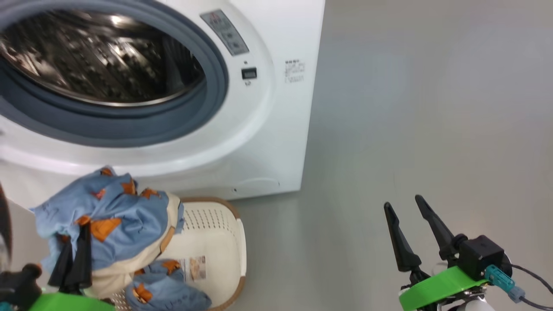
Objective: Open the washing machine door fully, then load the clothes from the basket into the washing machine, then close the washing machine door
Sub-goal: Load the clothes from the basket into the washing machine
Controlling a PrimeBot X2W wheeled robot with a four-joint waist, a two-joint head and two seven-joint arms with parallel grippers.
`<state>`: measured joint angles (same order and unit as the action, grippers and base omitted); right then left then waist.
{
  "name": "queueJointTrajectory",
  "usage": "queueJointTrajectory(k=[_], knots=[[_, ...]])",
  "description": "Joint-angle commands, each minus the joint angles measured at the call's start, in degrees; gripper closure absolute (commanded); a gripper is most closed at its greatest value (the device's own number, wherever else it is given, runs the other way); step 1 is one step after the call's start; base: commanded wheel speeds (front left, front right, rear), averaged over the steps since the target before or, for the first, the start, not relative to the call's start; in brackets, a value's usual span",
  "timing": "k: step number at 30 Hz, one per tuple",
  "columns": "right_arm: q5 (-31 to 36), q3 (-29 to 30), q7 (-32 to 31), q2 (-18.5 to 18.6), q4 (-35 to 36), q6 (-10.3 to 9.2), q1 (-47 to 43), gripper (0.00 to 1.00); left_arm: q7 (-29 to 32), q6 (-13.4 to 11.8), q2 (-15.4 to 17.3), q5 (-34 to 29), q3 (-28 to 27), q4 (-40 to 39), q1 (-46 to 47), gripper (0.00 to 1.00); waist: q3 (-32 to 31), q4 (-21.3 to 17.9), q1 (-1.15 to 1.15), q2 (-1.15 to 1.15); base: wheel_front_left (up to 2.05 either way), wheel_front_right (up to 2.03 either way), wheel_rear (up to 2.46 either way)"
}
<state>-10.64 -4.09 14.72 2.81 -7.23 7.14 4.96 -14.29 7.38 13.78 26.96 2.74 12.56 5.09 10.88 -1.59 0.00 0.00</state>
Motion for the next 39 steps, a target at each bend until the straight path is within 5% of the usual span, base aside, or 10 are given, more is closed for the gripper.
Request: queueJointTrajectory(k=[1,39], knots=[[0.3,-0.9,0.3,0.1,1.0,0.35,-0.5,0.0,-0.7,0.1,0.8,-1.1,-3.0,-2.2,-0.4,1.0,-4.1,1.1,0.0,0.0,0.0,0.0,0.0],[0.3,0.6,0.3,0.1,1.5,0.35,-3.3,0.0,-0.7,0.1,-4.4,-7.0,-9.2,-9.8,-7.9,1.0,-8.4,0.9,0.0,0.0,0.0,0.0,0.0]])
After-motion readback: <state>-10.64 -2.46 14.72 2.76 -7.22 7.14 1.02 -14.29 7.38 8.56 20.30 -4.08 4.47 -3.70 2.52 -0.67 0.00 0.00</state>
